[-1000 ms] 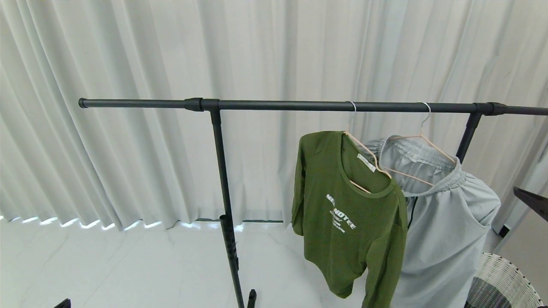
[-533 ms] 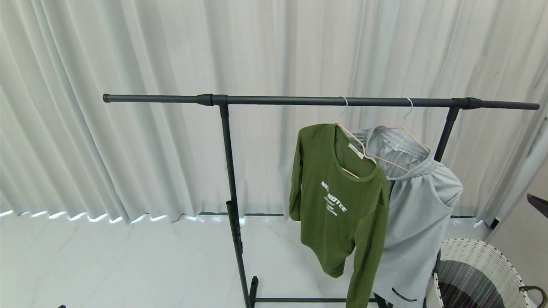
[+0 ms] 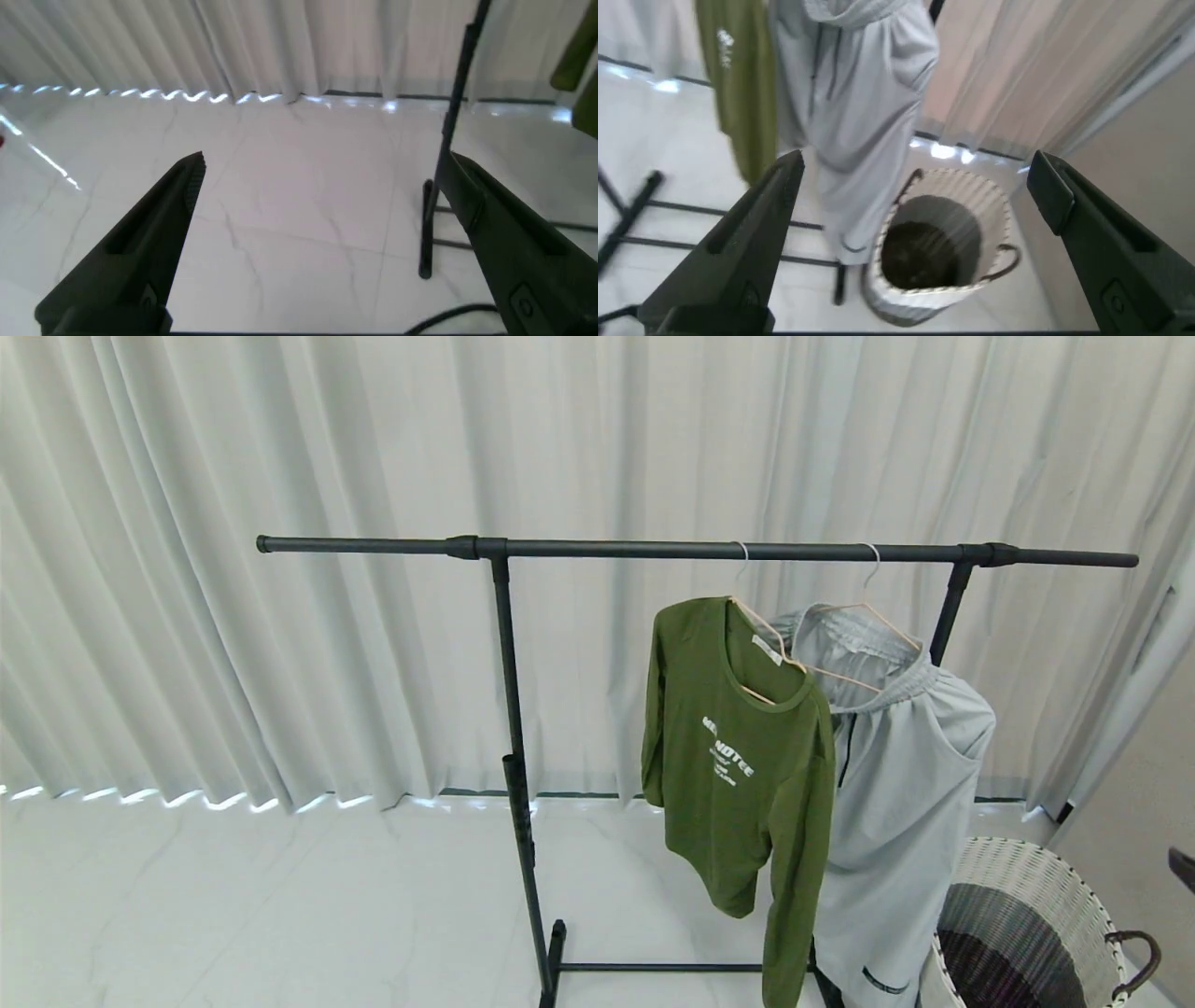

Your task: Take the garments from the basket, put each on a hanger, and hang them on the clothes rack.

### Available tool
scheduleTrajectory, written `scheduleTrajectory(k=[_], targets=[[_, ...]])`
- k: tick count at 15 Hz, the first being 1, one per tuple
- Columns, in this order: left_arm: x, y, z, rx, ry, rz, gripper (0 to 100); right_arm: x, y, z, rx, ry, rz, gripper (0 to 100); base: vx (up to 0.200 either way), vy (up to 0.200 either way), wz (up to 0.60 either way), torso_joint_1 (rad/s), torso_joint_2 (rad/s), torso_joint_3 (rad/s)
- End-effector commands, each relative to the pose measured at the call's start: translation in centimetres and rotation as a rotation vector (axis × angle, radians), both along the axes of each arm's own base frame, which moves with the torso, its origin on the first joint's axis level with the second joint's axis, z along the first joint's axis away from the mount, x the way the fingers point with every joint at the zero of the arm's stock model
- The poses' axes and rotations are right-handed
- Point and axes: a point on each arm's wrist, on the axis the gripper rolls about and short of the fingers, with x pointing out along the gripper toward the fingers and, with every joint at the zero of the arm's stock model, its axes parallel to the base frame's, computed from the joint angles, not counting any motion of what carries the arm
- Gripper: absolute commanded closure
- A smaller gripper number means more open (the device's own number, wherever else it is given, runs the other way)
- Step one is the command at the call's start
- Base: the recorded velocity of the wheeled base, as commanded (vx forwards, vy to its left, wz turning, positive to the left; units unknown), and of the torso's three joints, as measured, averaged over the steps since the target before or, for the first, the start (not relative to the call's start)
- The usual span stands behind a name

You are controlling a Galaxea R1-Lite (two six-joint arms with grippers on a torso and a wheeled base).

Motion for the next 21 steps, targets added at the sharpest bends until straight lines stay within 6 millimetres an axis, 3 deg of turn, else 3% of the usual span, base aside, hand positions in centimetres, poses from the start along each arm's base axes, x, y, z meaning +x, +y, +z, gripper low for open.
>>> scheduleTrajectory(k=[1,5,7,11,17,21], targets=[[-1.7,0.1,-1.6,-0.017,-0.112,0.049,0,-4.4,1.1,-3.3,0.021,-0.028,0.035,0,0.0,0.0,0.0,0.0,0.0,0.0],[-2.3,-0.1,-4.4,-0.016,-0.149,0.224,0,-9.0,2.0,-7.8,0.02,-0.025,0.048,0,0.0,0.0,0.0,0.0,0.0,0.0],[-2.3,0.1,-4.3,-0.028,-0.159,0.279,0,-9.1,2.0,-9.4,0.004,-0.02,0.024,0,0.0,0.0,0.0,0.0,0.0,0.0],[-2.3,0.1,-4.4,-0.027,-0.158,0.283,0,-8.7,1.8,-9.8,-0.08,-0.056,-0.029,0,0.0,0.0,0.0,0.0,0.0,0.0],[-0.7,-1.0,-5.1,-0.091,-0.276,-0.219,0,-8.2,1.6,-9.8,-0.087,-0.174,-0.041,0,0.0,0.0,0.0,0.0,0.0,0.0],[-0.5,-1.1,-5.8,-0.14,-0.263,-0.25,0,-8.2,1.5,-9.8,-0.038,-0.171,-0.11,0,0.0,0.0,0.0,0.0,0.0,0.0]])
